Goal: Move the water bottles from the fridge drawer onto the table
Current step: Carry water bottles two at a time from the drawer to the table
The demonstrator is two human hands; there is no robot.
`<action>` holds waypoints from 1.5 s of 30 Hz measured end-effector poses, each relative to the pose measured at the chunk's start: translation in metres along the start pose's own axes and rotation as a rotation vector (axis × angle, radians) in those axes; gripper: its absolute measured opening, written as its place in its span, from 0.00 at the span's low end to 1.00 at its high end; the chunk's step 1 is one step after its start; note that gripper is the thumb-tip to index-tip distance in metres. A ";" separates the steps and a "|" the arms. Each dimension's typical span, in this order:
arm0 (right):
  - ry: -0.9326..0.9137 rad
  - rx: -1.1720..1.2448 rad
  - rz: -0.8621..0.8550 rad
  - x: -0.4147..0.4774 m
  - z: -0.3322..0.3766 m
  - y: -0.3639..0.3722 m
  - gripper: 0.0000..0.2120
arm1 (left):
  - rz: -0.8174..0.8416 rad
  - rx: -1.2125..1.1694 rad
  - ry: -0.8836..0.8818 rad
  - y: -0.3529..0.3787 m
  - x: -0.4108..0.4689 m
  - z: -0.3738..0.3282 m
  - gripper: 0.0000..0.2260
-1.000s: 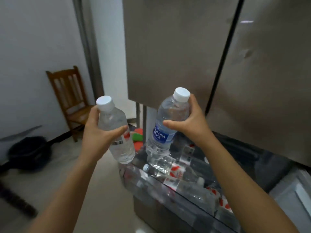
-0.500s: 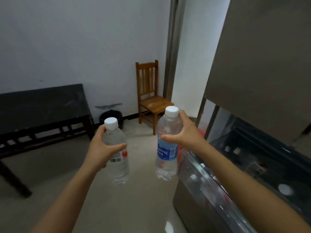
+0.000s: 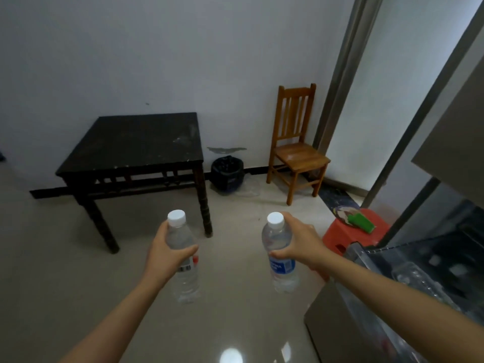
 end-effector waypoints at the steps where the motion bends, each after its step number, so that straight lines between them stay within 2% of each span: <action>1: -0.007 0.004 0.006 0.002 0.002 0.002 0.34 | -0.031 0.001 0.003 -0.004 -0.004 0.001 0.30; 6: -0.134 -0.027 0.067 0.015 0.035 0.024 0.36 | -0.219 0.014 -0.031 -0.041 -0.031 0.005 0.27; 18: -0.344 0.004 0.233 -0.019 0.143 0.123 0.34 | -0.386 0.063 -0.154 -0.178 -0.106 0.043 0.34; 24: -0.393 -0.021 0.237 -0.044 0.213 0.168 0.35 | -0.452 0.030 -0.108 -0.255 -0.126 0.057 0.33; 27: -0.422 -0.002 0.241 -0.067 0.264 0.205 0.35 | -0.501 0.022 -0.100 -0.313 -0.143 0.065 0.37; 35: -0.437 0.149 0.297 -0.107 0.353 0.289 0.35 | -0.556 0.060 -0.081 -0.434 -0.174 0.094 0.30; 45: -0.463 0.164 0.325 -0.083 0.424 0.341 0.34 | -0.591 0.017 -0.041 -0.493 -0.145 0.126 0.27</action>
Point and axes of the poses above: each hand's wrist, its own x-axis towards the middle knuckle, its own y-axis out of the palm, z = x × y, the point moved 4 cm from there along x, towards the middle knuckle, and after that the axes turned 14 degrees about y, right-handed, at the moved point
